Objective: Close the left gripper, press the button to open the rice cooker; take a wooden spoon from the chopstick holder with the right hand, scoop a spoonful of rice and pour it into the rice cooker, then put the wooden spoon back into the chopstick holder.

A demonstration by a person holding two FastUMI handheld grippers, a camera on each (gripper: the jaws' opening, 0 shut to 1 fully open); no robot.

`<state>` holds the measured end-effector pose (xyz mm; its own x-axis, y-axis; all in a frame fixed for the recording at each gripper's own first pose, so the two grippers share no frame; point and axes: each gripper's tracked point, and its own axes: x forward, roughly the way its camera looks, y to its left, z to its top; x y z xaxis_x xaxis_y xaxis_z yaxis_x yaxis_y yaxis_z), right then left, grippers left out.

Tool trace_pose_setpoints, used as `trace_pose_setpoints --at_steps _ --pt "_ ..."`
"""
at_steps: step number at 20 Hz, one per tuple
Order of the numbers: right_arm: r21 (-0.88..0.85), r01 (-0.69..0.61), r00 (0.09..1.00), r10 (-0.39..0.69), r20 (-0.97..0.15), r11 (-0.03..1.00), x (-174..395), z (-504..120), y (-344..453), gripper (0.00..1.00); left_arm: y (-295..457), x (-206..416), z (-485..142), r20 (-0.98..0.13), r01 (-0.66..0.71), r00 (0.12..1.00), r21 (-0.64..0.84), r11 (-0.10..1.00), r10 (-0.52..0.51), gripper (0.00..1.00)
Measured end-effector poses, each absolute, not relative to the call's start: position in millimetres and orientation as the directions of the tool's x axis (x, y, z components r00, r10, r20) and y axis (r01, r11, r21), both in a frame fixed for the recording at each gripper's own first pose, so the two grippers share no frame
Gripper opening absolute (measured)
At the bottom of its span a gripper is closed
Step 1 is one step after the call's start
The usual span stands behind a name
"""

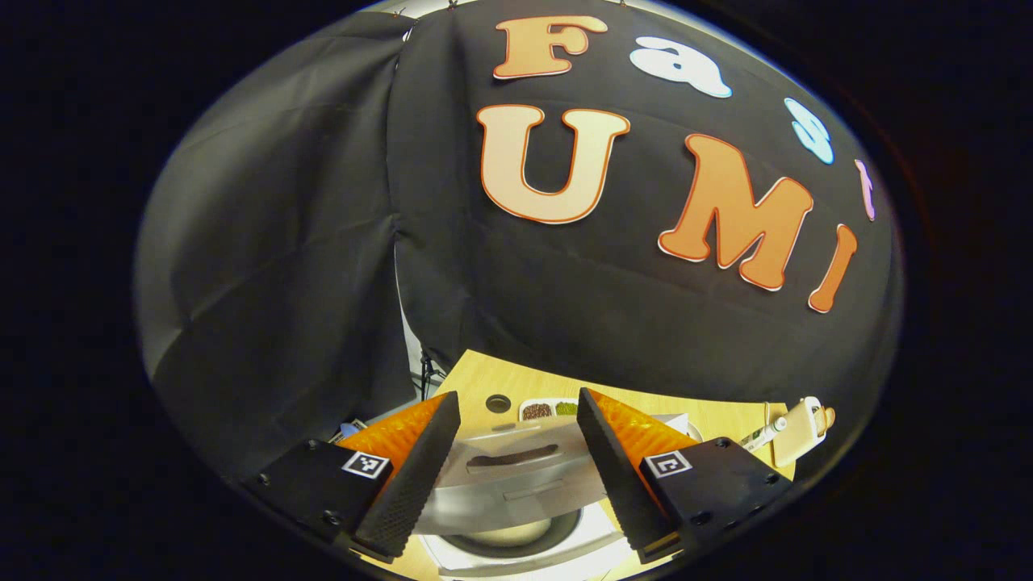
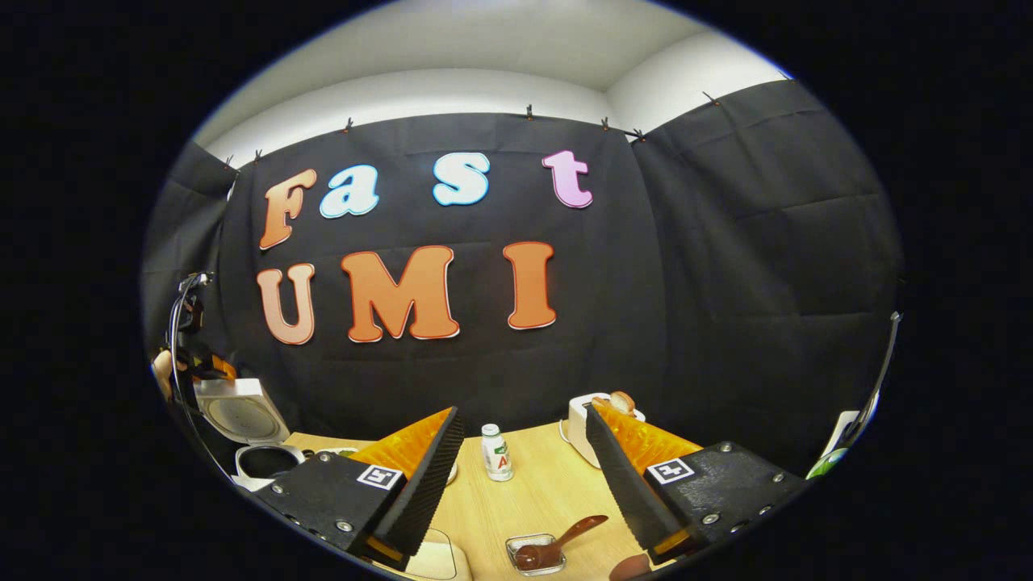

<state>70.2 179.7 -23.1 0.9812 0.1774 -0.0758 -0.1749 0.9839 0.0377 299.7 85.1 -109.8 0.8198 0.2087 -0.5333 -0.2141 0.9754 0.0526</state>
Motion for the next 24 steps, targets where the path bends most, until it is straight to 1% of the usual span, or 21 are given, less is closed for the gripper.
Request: trace_pose_setpoints --at_steps 4,9,13,17,21,24 --pt "0.029 -0.244 0.964 0.246 -0.1 0.969 70 -37 200 0.95 61 248 -160 -0.589 -0.196 0.793 -0.001 0.981 0.158 0.99" --pt "0.047 -0.292 0.947 0.296 -0.126 0.955 55 -50 212 0.95 52 206 -230 -0.627 -0.185 0.751 0.105 0.977 0.209 1.0" --pt "0.043 -0.303 0.943 0.306 -0.134 0.952 44 -54 211 0.95 55 190 -270 -0.647 -0.181 0.724 0.153 0.972 0.237 1.0" --pt "0.038 -0.292 0.946 0.294 -0.139 0.956 41 -55 201 0.95 57 191 -273 -0.618 -0.186 0.744 0.173 0.967 0.254 1.0" --pt "0.059 -0.286 0.942 0.292 -0.165 0.956 38 -64 199 0.95 58 188 -277 -0.604 -0.17 0.762 0.163 0.972 0.235 1.0" --pt "0.058 -0.294 0.936 0.3 -0.183 0.954 35 -73 201 0.95 57 190 -278 -0.597 -0.183 0.778 0.081 0.98 0.194 1.0"
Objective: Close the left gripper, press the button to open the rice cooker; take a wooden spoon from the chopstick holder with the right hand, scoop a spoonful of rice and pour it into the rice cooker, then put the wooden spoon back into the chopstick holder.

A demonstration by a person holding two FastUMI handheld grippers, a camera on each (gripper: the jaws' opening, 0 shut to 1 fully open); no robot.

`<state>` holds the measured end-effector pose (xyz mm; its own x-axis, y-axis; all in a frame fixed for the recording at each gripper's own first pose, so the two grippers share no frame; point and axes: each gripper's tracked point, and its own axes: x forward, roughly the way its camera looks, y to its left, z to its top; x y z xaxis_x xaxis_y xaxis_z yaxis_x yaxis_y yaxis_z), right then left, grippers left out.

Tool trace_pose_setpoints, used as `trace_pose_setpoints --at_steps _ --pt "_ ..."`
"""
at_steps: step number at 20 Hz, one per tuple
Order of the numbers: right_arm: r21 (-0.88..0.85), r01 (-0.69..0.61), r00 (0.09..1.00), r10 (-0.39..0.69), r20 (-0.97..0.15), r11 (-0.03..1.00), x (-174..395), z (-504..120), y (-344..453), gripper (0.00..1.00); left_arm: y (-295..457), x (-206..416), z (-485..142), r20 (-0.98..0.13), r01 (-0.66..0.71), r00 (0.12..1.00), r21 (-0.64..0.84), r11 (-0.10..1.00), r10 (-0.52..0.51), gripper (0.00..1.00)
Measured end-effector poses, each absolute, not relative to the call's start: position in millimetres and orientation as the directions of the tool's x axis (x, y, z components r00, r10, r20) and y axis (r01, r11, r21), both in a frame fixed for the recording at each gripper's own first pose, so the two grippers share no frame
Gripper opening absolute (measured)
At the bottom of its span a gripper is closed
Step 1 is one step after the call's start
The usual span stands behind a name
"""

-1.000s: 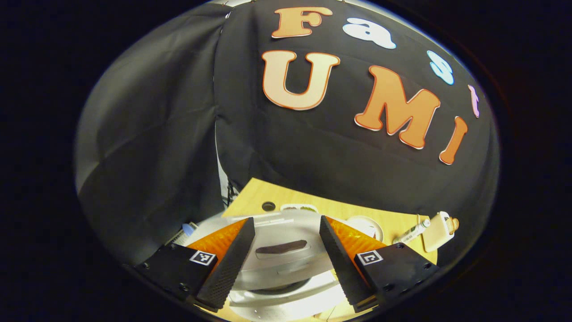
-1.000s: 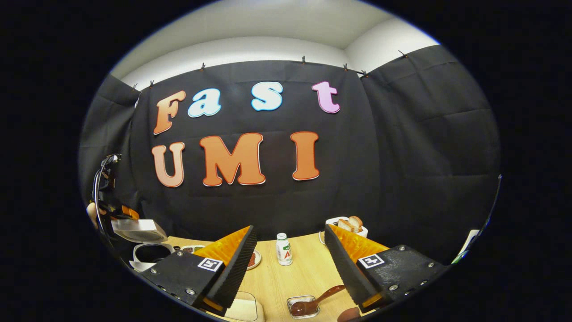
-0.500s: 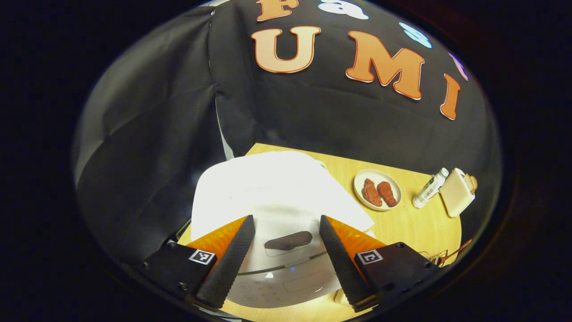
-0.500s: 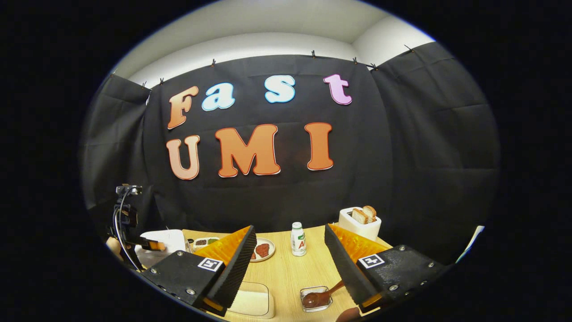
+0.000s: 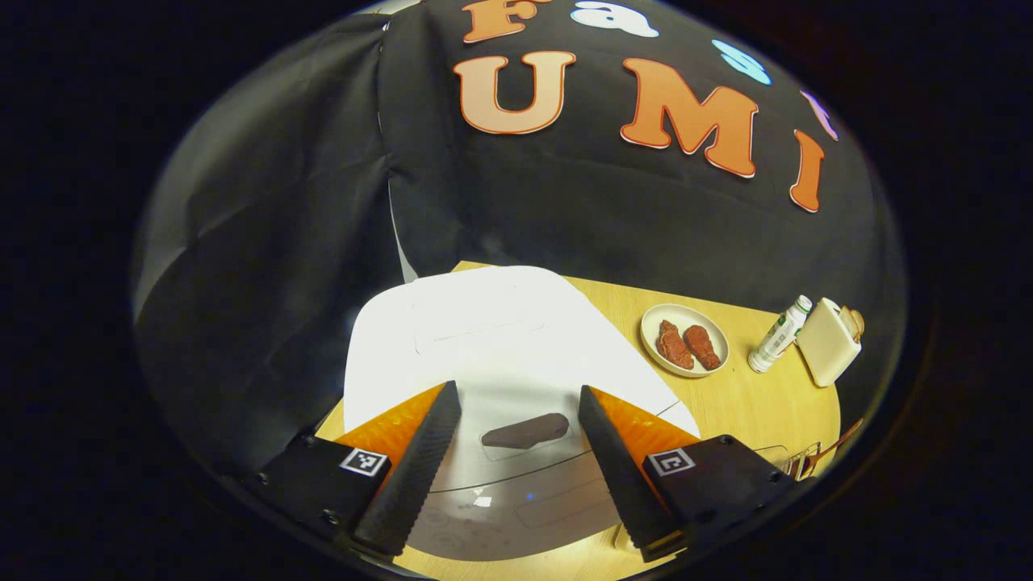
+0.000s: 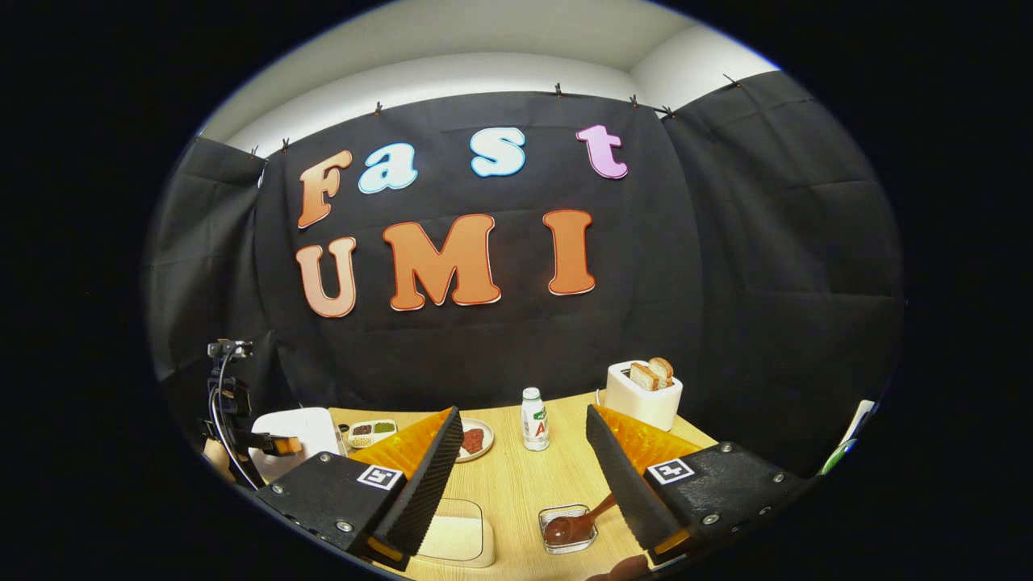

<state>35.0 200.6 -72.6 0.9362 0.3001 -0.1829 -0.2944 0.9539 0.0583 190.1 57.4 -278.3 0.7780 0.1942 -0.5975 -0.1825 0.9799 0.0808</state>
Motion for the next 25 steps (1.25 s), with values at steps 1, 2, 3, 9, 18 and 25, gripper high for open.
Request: trace_pose_setpoints --at_steps 1,2,3,9,18,25 --pt "0.06 -0.299 0.934 0.305 -0.184 0.952 33 -74 202 0.95 56 194 -274 -0.581 -0.185 0.796 0.034 0.982 0.17 1.0" --pt "0.061 -0.301 0.933 0.307 -0.186 0.952 33 -76 203 0.95 55 194 -272 -0.572 -0.183 0.807 -0.006 0.983 0.147 1.0" --pt "0.06 -0.303 0.932 0.309 -0.19 0.951 31 -78 203 0.95 56 193 -273 -0.573 -0.166 0.81 -0.022 0.986 0.123 1.0" --pt "0.049 -0.305 0.929 0.309 -0.205 0.951 30 -83 202 0.95 59 179 -266 -0.597 -0.153 0.797 -0.054 0.987 0.091 1.0" --pt "0.037 -0.327 0.924 0.327 -0.198 0.944 32 -69 200 0.95 63 149 -156 -0.428 -0.104 0.9 -0.034 0.994 0.08 1.0" --pt "0.034 -0.352 0.922 0.353 -0.161 0.935 35 -52 206 0.95 58 120 -7 -0.101 -0.108 0.989 -0.004 0.994 0.107 1.0"
